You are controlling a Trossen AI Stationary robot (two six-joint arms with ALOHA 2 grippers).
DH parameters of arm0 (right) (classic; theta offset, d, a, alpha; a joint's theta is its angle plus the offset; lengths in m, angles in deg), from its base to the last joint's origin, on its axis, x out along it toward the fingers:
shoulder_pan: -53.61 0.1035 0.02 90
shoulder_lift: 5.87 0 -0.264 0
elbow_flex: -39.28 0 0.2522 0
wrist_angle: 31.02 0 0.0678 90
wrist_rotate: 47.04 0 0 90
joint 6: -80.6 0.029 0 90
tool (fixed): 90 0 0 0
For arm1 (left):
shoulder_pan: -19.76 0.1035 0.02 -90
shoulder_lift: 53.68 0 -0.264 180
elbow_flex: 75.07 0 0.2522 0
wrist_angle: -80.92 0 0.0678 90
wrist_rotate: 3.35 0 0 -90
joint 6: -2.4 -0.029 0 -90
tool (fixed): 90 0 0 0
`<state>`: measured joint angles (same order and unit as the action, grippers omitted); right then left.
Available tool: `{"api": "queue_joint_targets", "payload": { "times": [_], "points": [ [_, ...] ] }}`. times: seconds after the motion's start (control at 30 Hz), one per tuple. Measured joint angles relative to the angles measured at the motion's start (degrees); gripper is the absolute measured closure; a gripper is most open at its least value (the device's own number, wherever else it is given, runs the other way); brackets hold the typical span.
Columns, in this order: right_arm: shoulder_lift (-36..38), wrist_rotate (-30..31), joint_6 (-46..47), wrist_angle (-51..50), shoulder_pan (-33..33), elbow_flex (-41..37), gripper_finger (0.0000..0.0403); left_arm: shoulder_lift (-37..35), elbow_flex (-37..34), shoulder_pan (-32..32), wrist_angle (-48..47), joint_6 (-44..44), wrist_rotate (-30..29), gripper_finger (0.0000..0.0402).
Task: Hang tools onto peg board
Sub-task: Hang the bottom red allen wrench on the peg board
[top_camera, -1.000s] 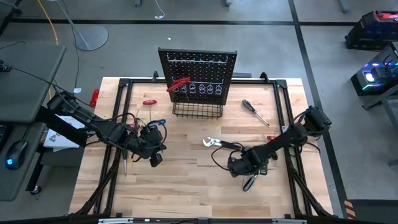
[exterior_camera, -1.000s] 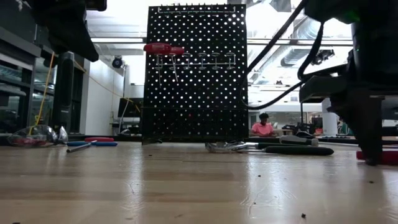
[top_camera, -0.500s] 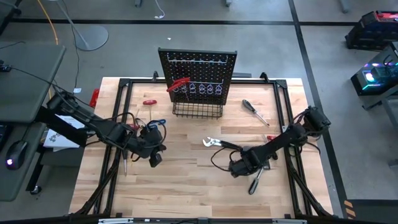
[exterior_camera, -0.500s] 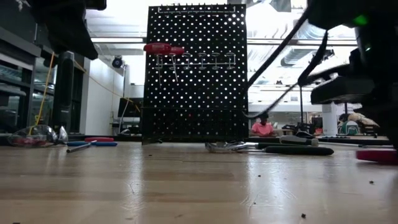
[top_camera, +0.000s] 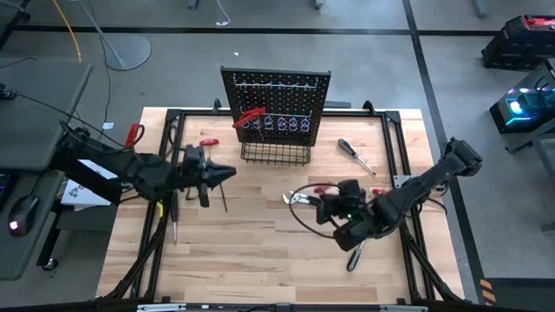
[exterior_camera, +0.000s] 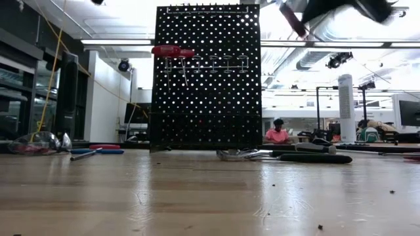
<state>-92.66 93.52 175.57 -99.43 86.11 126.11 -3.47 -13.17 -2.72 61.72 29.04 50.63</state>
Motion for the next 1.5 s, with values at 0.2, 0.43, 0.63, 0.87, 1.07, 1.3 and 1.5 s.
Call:
{"api": "queue_joint_targets", "payload": {
  "times": [0.2, 0.43, 0.63, 0.87, 1.07, 1.3, 1.5],
  "points": [
    [0.65, 1.35, -39.56, 18.29, -4.45, 10.48, 0.0403, 5.65, 0.00, 4.04, 15.39, -8.43, 2.75, 0.0288],
    [0.23, -8.30, -68.52, 27.43, -9.54, 17.22, 0.0403, 14.93, 3.08, 5.71, 30.34, -7.95, 9.11, 0.0183],
    [-0.37, -19.83, -78.77, 22.22, -11.99, 19.99, 0.0403, 19.11, 9.26, 7.26, 23.50, 4.51, 13.54, 0.0151],
    [-3.11, -23.61, -80.33, 14.71, -12.34, 19.99, 0.0403, 21.21, 11.61, 12.08, 10.92, 33.13, 25.47, 0.0149],
    [-6.72, -25.70, -82.10, 12.97, -12.36, 19.97, 0.0403, 24.37, 11.63, 14.04, 8.98, 43.28, 32.89, 0.0149],
    [-9.02, -26.09, -82.08, 12.42, -12.34, 19.97, 0.0403, 28.21, 11.65, 14.25, 9.04, 46.92, 34.82, 0.0149],
    [-9.02, -25.76, -81.76, 8.69, -12.53, 19.97, 0.0403, 29.87, 11.65, 14.23, 9.13, 47.35, 38.86, 0.0149]
  ]
}}
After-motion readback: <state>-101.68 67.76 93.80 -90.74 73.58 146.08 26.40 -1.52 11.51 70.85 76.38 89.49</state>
